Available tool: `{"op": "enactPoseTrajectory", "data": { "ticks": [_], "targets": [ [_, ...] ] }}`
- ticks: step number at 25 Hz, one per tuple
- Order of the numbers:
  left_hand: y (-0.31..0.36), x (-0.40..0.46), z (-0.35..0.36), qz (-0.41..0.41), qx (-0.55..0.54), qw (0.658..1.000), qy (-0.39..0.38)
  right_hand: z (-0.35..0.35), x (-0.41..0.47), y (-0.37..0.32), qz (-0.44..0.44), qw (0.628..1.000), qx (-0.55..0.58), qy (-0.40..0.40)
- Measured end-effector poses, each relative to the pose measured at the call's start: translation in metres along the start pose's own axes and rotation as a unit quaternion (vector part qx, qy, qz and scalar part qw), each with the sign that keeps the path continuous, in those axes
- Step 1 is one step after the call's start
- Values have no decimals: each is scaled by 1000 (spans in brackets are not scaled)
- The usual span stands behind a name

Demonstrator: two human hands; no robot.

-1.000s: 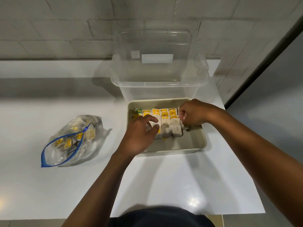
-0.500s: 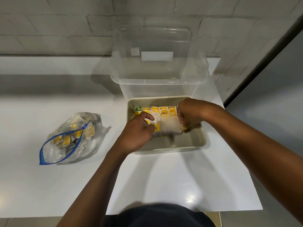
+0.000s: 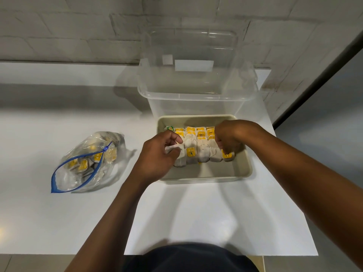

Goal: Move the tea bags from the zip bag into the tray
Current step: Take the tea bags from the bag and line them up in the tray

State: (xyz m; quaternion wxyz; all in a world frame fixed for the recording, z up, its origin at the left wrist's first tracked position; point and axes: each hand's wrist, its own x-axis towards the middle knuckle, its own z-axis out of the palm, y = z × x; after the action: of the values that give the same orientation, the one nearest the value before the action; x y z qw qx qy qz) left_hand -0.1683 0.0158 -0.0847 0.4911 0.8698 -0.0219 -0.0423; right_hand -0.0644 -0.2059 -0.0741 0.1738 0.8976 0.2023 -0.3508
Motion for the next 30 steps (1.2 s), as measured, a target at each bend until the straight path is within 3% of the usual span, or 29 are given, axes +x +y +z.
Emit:
{"op": "enactPoseTrajectory", "data": {
  "ticks": [3, 6, 13, 18, 21, 23, 24, 27, 30],
  "targets": [
    [0, 0, 1, 0, -12, 1000, 2, -3, -5, 1, -14, 999, 33, -39],
    [-1, -1, 3, 1, -30, 999, -12, 0, 0, -3, 28, 999, 29, -33],
    [-3, -1, 2, -4, -23, 1000, -12, 11, 2, -9, 101, 986, 35, 126],
    [-5, -1, 2, -15, -15, 1000, 2, 13, -3, -9, 93, 982, 61, 155],
    [-7, 0, 2, -25, -32, 999, 11, 7, -8, -9, 75, 972, 59, 216],
    [-7, 0, 3, -38, -59, 997, 20, 2, -13, -14, 15, 954, 139, 266],
    [-7, -1, 3, -46, -80, 995, 26, 2, -18, -19, -36, 933, 231, 273],
    [-5, -2, 1, -53, -117, 991, 32, 4, -41, -47, -174, 822, 500, 211],
    [-3, -4, -1, -37, -122, 992, 13, 14, -37, -64, -194, 807, 504, 238]
  ]
}}
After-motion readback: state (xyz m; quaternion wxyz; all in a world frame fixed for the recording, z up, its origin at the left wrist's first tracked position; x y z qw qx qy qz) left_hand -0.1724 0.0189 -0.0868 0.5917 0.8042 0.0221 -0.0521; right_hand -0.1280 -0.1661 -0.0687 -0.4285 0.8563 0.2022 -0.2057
